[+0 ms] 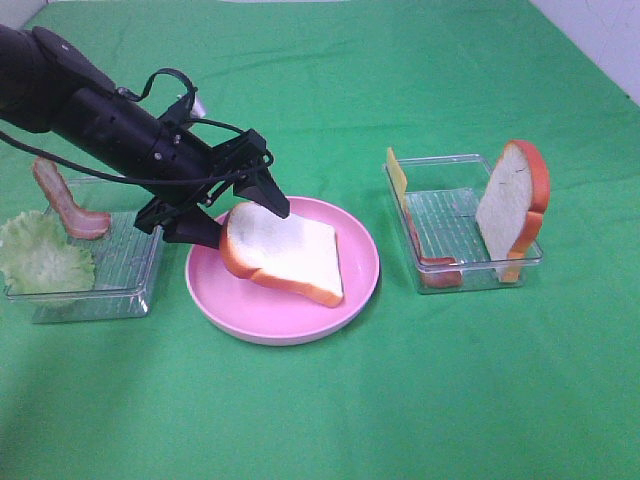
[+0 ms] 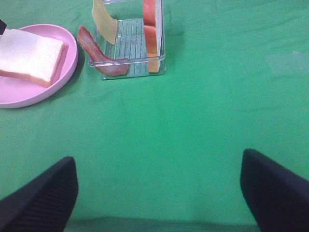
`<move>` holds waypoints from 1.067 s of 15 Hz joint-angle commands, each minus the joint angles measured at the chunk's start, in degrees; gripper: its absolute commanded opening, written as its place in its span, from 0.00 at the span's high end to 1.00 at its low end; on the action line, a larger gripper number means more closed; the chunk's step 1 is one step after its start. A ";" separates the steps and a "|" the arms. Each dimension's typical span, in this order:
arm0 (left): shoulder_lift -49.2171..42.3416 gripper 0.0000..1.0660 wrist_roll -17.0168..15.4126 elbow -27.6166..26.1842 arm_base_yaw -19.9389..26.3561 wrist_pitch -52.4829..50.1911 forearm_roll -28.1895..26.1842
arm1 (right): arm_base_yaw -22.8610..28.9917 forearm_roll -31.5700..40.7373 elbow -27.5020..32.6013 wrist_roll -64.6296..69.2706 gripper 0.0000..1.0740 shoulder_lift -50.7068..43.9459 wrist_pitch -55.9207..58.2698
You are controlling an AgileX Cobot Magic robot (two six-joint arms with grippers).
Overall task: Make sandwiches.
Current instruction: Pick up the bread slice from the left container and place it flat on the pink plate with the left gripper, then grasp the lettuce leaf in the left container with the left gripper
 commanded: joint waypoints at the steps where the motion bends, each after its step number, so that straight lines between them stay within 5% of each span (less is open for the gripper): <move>1: -3.09 0.28 -4.76 -0.23 -0.29 0.06 6.76 | -0.29 0.06 0.17 -0.69 0.19 -1.78 -0.23; 7: -11.17 0.28 -15.30 -0.80 -0.29 8.14 26.93 | -0.29 0.06 0.17 -0.69 0.19 -1.78 -0.23; 12: -18.22 0.28 -26.64 -0.80 1.43 21.03 49.90 | -0.29 0.06 0.17 -0.69 0.19 -1.78 -0.23; 16: -21.49 0.28 -25.95 -0.80 8.08 26.47 53.92 | -0.29 0.06 0.17 -0.69 0.19 -1.78 -0.23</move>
